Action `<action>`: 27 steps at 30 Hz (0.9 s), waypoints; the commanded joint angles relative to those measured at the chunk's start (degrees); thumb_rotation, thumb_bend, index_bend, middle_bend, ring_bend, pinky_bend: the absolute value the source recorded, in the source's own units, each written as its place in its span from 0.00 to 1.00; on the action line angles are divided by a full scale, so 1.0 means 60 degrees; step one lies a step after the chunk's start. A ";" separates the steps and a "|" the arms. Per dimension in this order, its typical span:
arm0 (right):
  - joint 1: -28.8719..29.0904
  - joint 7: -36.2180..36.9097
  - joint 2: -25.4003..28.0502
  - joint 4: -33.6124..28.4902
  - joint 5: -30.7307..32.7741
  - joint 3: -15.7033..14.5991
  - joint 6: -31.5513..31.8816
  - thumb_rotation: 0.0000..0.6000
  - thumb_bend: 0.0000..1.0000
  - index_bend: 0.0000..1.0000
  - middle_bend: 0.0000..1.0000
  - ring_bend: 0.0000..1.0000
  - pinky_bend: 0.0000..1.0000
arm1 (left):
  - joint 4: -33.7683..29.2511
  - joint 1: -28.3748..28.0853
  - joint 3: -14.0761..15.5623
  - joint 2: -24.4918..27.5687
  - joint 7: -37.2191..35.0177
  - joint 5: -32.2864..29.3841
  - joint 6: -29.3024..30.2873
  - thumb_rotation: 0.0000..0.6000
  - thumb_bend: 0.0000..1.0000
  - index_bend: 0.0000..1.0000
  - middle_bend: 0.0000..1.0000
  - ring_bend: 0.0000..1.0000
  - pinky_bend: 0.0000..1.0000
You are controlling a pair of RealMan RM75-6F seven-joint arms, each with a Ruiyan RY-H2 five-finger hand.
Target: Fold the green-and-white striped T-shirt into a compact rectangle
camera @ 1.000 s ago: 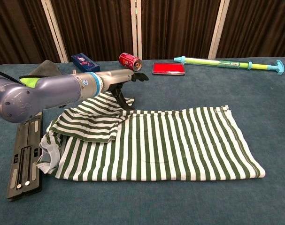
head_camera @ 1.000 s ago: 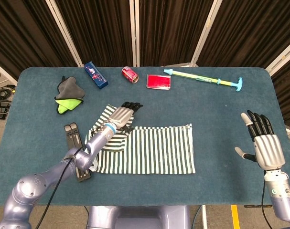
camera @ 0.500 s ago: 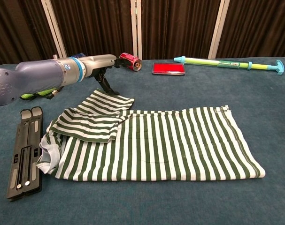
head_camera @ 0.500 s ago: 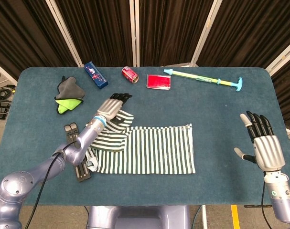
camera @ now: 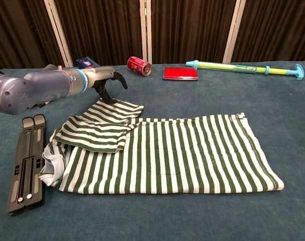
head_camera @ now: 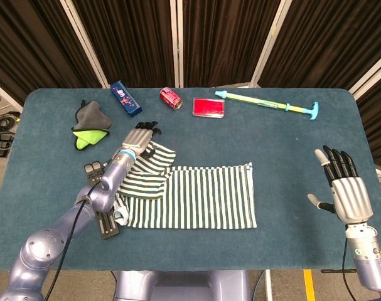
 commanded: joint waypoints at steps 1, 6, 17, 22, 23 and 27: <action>-0.0004 0.0001 -0.0006 0.0009 0.0032 0.0015 -0.0008 1.00 0.02 0.07 0.00 0.00 0.00 | 0.0342 -0.0057 0.0091 -0.0229 -0.0199 0.0178 -0.0162 1.00 0.45 0.25 0.00 0.00 0.00; -0.0001 0.0013 -0.0006 0.0015 0.0034 0.0017 -0.0022 1.00 0.02 0.07 0.00 0.00 0.00 | 0.0539 -0.0044 0.0127 -0.0356 -0.0448 0.0310 -0.0198 1.00 0.45 0.26 0.00 0.00 0.00; -0.0017 0.0002 0.0014 -0.0019 0.0001 0.0028 0.0032 1.00 0.02 0.07 0.00 0.00 0.00 | 0.0867 -0.0076 0.0193 -0.0573 -0.0869 0.0572 -0.0157 1.00 0.45 0.30 0.00 0.00 0.00; -0.0023 0.0029 0.0025 -0.0029 -0.0032 0.0021 0.0051 1.00 0.02 0.07 0.00 0.00 0.00 | 0.0992 -0.0080 0.0210 -0.0619 -0.0930 0.0604 -0.0333 1.00 0.45 0.30 0.00 0.00 0.00; -0.0024 0.0030 0.0026 -0.0031 -0.0042 0.0019 0.0057 1.00 0.02 0.07 0.00 0.00 0.00 | 0.1011 -0.0077 0.0205 -0.0630 -0.0941 0.0602 -0.0351 1.00 0.45 0.30 0.00 0.00 0.00; -0.0030 0.0057 0.0031 -0.0036 -0.0039 0.0026 0.0066 1.00 0.02 0.07 0.00 0.00 0.00 | 0.1097 -0.0083 0.0171 -0.0679 -0.0992 0.0601 -0.0409 1.00 0.45 0.33 0.00 0.00 0.00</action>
